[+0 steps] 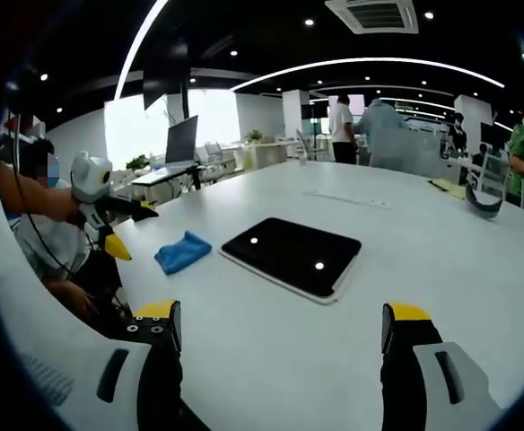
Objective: Wipe the mirror surface with the cleaning cloth until all visible marks leave the cleaned area.
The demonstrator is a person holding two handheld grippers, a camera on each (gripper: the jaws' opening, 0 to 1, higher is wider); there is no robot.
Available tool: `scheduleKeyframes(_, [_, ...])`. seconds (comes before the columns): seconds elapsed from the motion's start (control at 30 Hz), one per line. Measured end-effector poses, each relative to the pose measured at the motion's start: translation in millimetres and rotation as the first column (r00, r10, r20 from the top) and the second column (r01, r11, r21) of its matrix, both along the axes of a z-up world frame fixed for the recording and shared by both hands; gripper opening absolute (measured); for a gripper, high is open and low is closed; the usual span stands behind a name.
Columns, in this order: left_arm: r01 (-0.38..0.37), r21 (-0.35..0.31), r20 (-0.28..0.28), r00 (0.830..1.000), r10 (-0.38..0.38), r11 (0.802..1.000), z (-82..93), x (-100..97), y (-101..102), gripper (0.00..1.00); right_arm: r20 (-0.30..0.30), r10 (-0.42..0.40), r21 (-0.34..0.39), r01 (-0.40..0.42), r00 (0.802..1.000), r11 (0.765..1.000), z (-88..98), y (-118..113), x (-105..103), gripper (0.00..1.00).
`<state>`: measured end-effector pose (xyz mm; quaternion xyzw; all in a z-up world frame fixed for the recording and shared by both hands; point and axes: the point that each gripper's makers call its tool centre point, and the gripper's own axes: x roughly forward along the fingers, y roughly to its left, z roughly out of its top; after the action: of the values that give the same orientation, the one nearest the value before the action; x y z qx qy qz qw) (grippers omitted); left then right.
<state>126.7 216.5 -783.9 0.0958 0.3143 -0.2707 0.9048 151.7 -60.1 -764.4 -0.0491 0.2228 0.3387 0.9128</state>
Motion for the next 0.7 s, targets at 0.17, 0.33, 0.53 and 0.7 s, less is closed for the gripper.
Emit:
scheduleKeyframes(0.17, [0.004,0.006,-0.004,1.0,-0.004,1.0,-1.4,0.6,-0.3,0.98,-0.004,-0.006,0.002,0.006,1.0,1.0,-3.3,-2.5,-0.5,0.93])
scheduleKeyframes(0.33, [0.008,0.007,-0.007,1.0,-0.008,1.0,-2.4,0.6,0.6,0.98,-0.007,-0.015,0.007,0.015,1.0,1.0,-4.8,-3.2,-0.8,0.93])
scheduleKeyframes(0.53, [0.012,0.014,-0.014,1.0,-0.012,1.0,-4.0,-0.6,4.3,0.98,-0.004,-0.025,0.013,0.025,1.0,1.0,-3.7,-3.6,1.1,0.93])
scheduleKeyframes(0.7, [0.011,0.026,-0.015,1.0,-0.011,1.0,-5.3,0.6,9.2,0.98,-0.004,-0.028,0.017,0.028,1.0,0.999,-3.7,-3.8,3.1,0.93])
